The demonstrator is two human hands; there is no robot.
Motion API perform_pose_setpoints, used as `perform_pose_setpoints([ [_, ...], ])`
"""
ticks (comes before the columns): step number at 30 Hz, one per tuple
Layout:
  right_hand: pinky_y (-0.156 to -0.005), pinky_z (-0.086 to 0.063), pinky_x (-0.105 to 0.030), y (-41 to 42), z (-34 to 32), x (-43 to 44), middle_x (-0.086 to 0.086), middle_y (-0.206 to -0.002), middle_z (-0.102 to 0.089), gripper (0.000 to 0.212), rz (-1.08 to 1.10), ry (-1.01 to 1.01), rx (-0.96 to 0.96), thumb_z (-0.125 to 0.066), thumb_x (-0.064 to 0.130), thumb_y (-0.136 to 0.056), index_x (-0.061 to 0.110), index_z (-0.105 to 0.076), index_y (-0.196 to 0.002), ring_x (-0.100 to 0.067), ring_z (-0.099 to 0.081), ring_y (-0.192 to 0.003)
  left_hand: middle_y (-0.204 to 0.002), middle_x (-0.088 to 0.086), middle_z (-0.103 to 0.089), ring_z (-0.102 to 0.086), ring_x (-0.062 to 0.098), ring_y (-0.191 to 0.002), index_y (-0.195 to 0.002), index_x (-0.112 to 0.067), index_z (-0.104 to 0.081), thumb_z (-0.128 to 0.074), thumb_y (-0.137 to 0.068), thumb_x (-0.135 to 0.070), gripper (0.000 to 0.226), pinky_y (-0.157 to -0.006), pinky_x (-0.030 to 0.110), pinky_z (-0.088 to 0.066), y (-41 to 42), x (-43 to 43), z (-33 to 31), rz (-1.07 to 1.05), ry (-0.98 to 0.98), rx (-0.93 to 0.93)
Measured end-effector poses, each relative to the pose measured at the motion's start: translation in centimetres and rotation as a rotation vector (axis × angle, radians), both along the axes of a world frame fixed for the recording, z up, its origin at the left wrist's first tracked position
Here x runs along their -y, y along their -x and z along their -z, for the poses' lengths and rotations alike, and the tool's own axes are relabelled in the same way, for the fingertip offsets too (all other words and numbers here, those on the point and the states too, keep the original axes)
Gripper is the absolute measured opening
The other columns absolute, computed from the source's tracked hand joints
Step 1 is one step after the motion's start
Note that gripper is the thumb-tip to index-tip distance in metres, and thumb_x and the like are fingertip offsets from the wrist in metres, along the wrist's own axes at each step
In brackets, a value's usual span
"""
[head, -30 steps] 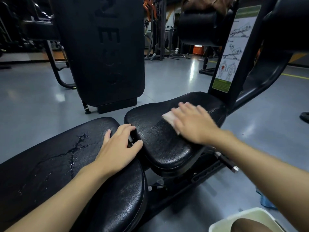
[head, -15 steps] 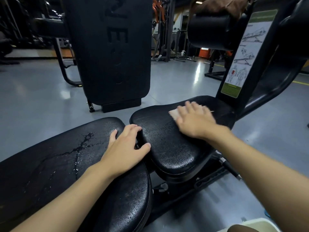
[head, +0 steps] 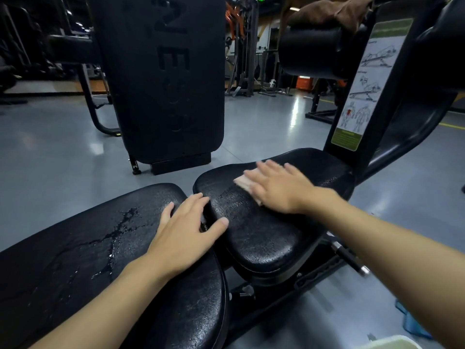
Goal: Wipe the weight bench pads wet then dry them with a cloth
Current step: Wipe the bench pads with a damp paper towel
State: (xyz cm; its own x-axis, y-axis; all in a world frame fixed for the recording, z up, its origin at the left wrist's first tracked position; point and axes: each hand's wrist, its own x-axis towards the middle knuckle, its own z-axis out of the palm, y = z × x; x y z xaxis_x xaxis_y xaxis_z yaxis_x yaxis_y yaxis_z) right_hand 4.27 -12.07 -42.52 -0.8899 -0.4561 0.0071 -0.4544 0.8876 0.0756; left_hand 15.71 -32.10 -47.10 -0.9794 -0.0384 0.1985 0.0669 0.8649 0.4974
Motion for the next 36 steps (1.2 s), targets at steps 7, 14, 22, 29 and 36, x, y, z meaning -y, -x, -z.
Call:
perform_pose_setpoints([
  [7, -0.121, -0.005, -0.054, 8.2, -2.1, -7.1, -0.004, -0.166, -0.005, 0.059, 0.375, 0.05, 0.024, -0.013, 0.052, -0.1, 0.036, -0.011, -0.157, -0.025, -0.002, -0.153, -0.16, -0.016, -0.019, -0.011, -0.003, -0.144, -0.151, -0.029, -0.027, -0.035, -0.085, -0.074, 0.08, -0.122, 0.038, 0.004, 0.5, 0.4, 0.6, 0.01, 0.041, -0.018],
  [14, -0.121, -0.001, -0.053, 7.9, -1.7, -3.4, -0.004, -0.166, -0.006, 0.063, 0.405, 0.033, 0.024, -0.01, 0.061, -0.099, 0.035, -0.015, -0.157, -0.028, -0.001, -0.152, -0.161, -0.016, -0.016, -0.005, -0.003, -0.143, -0.152, -0.029, -0.024, -0.036, -0.086, -0.075, 0.081, -0.122, 0.038, 0.005, 0.6, 0.4, 0.7, 0.019, 0.045, -0.003],
  [22, -0.119, -0.009, -0.052, 5.5, 0.2, 7.8, 0.0, -0.164, -0.018, 0.061, 0.073, -0.053, 0.06, -0.011, 0.058, -0.098, 0.037, -0.02, -0.155, -0.027, -0.015, -0.15, -0.16, -0.014, -0.018, -0.01, -0.002, -0.145, -0.151, -0.025, -0.026, -0.036, -0.088, -0.073, 0.08, -0.122, 0.039, 0.003, 0.9, 0.7, 1.0, 0.03, 0.059, -0.027],
  [29, -0.119, -0.007, -0.055, 5.6, 1.0, 11.0, 0.007, -0.165, -0.014, 0.058, -0.128, -0.086, 0.134, -0.012, 0.058, -0.097, 0.045, -0.02, -0.153, -0.023, -0.009, -0.152, -0.161, -0.017, -0.002, -0.006, -0.003, -0.139, -0.156, -0.023, -0.008, -0.025, -0.102, -0.042, 0.06, -0.12, 0.028, -0.005, 0.4, 0.5, 0.4, -0.025, -0.162, -0.038],
  [36, -0.122, -0.005, -0.047, -4.8, 1.8, 5.5, 0.002, -0.166, -0.006, 0.054, -0.344, -0.12, -0.002, -0.016, 0.048, -0.103, 0.034, -0.017, -0.155, -0.02, -0.002, -0.152, -0.162, -0.011, -0.011, -0.011, 0.011, -0.147, -0.155, -0.022, -0.019, -0.02, -0.106, -0.041, 0.053, -0.119, 0.032, -0.008, 0.2, 0.3, 0.2, -0.047, -0.194, -0.027],
])
